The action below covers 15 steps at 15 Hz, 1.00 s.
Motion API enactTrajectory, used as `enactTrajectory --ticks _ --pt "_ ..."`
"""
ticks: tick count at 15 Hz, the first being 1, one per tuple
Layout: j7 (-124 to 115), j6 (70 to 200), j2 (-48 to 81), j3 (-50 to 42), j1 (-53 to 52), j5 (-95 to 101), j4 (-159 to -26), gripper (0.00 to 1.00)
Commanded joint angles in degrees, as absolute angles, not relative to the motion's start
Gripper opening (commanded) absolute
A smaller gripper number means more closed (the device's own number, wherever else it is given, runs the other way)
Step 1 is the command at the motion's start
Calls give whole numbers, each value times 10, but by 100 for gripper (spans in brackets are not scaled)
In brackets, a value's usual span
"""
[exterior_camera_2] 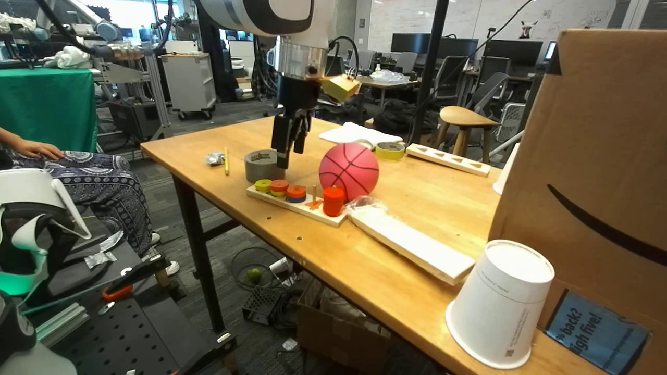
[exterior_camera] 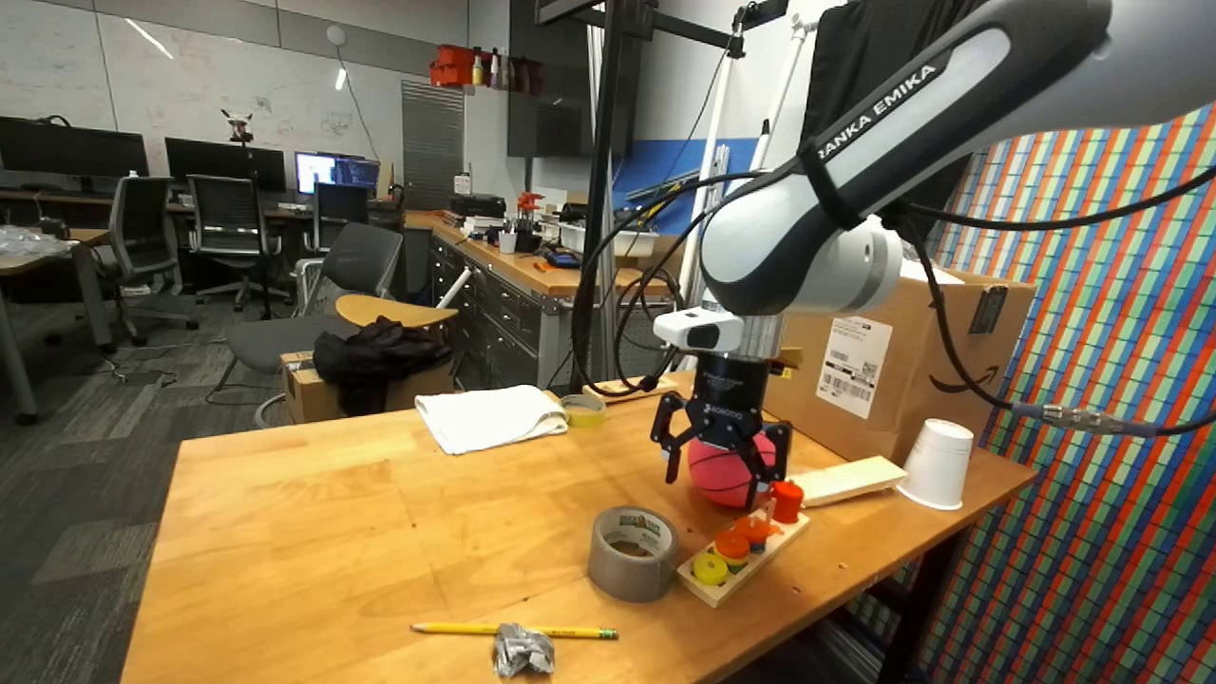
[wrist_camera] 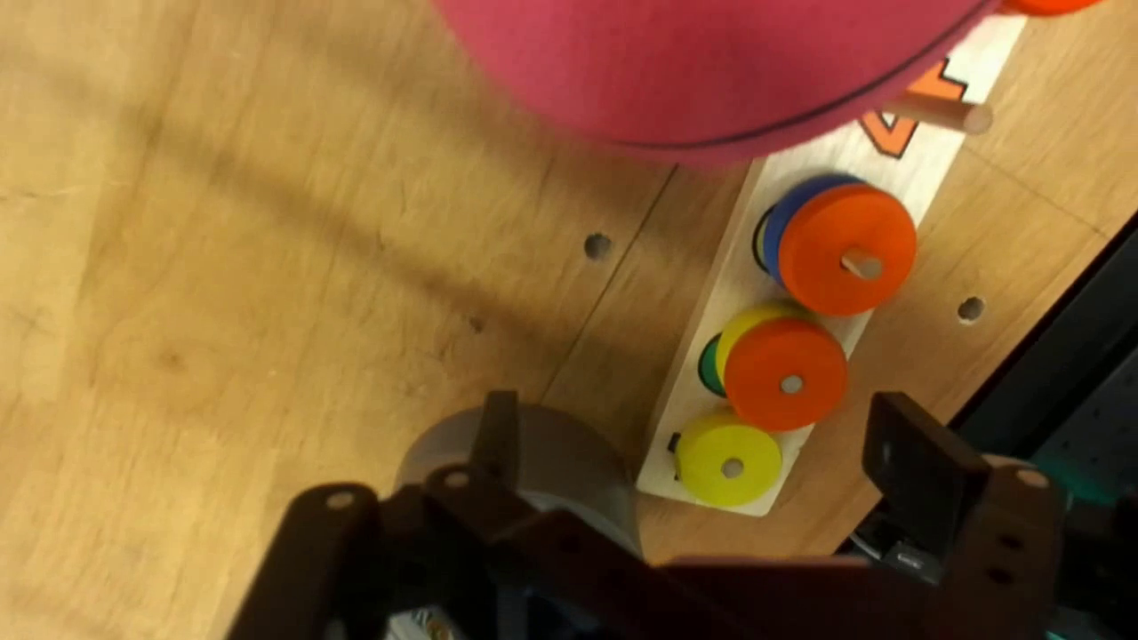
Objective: Roll the basketball on the table
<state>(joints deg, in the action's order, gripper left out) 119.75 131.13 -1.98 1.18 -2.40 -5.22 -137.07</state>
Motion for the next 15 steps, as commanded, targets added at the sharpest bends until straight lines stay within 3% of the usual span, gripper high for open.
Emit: enactTrajectory --ticks 1,8,15 --pt "1155 1320 13 9 -18 -4 -1331 100" --pt "1063 1341 36 -36 34 107 -1256 100" --pt "1036 1353 10 -73 86 23 -1200 100"
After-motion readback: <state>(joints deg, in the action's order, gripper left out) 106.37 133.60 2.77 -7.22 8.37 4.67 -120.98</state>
